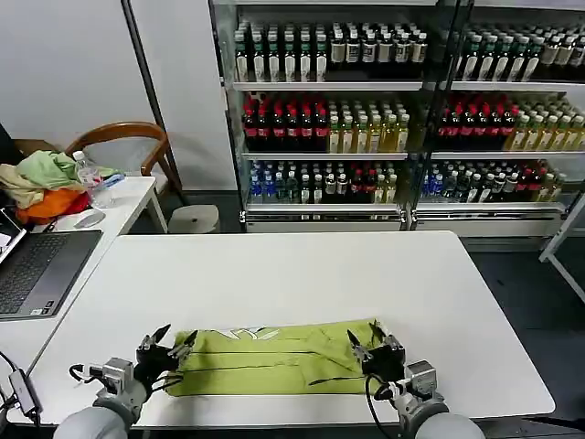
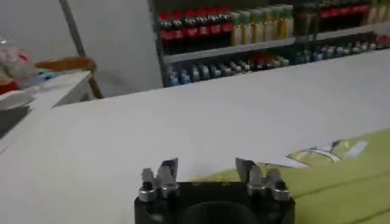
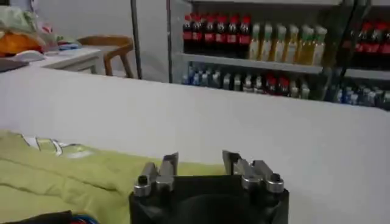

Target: Fold and organize the clothes.

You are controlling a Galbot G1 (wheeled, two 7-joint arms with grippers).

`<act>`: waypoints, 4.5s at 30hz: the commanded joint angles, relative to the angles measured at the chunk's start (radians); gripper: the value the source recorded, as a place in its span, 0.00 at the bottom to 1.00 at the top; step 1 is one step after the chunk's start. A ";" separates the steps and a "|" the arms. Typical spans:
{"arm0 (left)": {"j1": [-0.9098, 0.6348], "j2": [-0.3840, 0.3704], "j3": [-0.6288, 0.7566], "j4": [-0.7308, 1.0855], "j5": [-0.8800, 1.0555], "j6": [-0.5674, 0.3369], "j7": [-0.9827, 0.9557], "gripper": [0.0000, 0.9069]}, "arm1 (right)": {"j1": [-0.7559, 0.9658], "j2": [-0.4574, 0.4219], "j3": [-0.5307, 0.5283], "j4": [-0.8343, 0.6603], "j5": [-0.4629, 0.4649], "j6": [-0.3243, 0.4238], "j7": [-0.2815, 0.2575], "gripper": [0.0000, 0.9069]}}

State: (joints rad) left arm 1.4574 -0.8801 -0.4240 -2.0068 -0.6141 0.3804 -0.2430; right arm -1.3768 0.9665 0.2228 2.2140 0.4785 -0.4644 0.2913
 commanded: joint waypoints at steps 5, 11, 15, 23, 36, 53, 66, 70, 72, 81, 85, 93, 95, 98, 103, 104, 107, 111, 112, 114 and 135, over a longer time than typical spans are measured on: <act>-0.029 -0.037 0.117 -0.037 -0.122 0.026 -0.342 1.00 | -0.038 -0.002 0.064 0.056 -0.063 0.019 -0.005 1.00; -0.019 -0.042 0.115 -0.027 -0.112 0.011 -0.358 1.00 | -0.037 0.004 0.056 0.039 -0.083 0.031 -0.006 1.00; -0.012 -0.045 0.118 -0.028 -0.114 0.011 -0.360 1.00 | -0.034 0.006 0.049 0.032 -0.096 0.035 -0.007 1.00; -0.010 -0.052 0.153 -0.016 -0.104 -0.006 -0.333 0.04 | -0.036 0.010 0.048 0.022 -0.112 0.043 -0.006 1.00; -0.020 -0.058 0.173 0.007 -0.072 -0.014 -0.295 0.06 | -0.036 0.010 0.052 0.016 -0.121 0.052 -0.004 1.00; 0.008 -0.037 -0.129 -0.012 0.136 0.014 -0.163 0.03 | -0.015 0.003 0.058 -0.012 -0.141 0.072 -0.008 1.00; 0.028 0.005 -0.385 0.052 0.188 0.073 -0.092 0.03 | -0.012 -0.013 0.068 -0.010 -0.139 0.084 -0.012 1.00; 0.032 0.003 -0.352 -0.023 0.185 0.064 -0.080 0.03 | -0.011 -0.016 0.075 -0.011 -0.139 0.086 -0.012 1.00; 0.045 -0.007 -0.297 -0.082 0.168 0.030 -0.072 0.04 | -0.009 -0.016 0.080 -0.009 -0.139 0.085 -0.012 1.00; 0.029 -0.092 0.091 -0.219 0.264 -0.122 -0.031 0.04 | -0.021 -0.021 0.121 0.023 -0.140 0.071 -0.013 1.00; 0.000 -0.107 0.190 -0.220 0.287 -0.136 -0.009 0.04 | -0.052 -0.027 0.147 0.037 -0.142 0.070 -0.015 1.00; -0.035 -0.139 0.299 -0.137 0.401 -0.164 0.014 0.04 | -0.083 -0.021 0.173 0.058 -0.153 0.069 -0.017 1.00; -0.045 -0.143 0.313 -0.121 0.401 -0.147 0.013 0.04 | -0.083 -0.019 0.173 0.059 -0.154 0.069 -0.017 1.00; -0.062 -0.153 0.327 -0.083 0.412 -0.149 0.013 0.04 | -0.083 -0.016 0.172 0.059 -0.156 0.069 -0.019 1.00; -0.106 -0.169 0.336 -0.027 0.408 -0.151 0.011 0.04 | -0.082 -0.016 0.174 0.059 -0.156 0.069 -0.019 1.00; -0.114 -0.170 0.338 -0.020 0.407 -0.150 0.011 0.04 | -0.081 -0.016 0.173 0.058 -0.155 0.069 -0.019 1.00; -0.139 -0.173 0.347 0.005 0.407 -0.147 0.011 0.44 | -0.078 -0.015 0.171 0.055 -0.155 0.069 -0.020 1.00; -0.151 -0.177 0.369 0.032 0.393 -0.169 0.004 1.00 | -0.072 -0.011 0.166 0.051 -0.156 0.068 -0.021 1.00; -0.156 -0.179 0.377 0.042 0.390 -0.194 0.009 1.00 | -0.070 -0.010 0.164 0.049 -0.156 0.068 -0.021 1.00; -0.165 -0.190 0.384 0.048 0.380 -0.237 0.020 1.00 | -0.066 -0.007 0.160 0.046 -0.156 0.068 -0.021 1.00; -0.056 -0.075 0.011 0.023 -0.016 -0.029 -0.110 1.00 | -0.027 -0.006 0.120 0.021 -0.155 0.074 -0.029 1.00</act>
State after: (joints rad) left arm 1.3712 -1.0037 -0.2323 -2.0763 -0.3821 0.1853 -0.2457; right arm -1.4151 0.9600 0.3585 2.2388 0.3231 -0.3912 0.2625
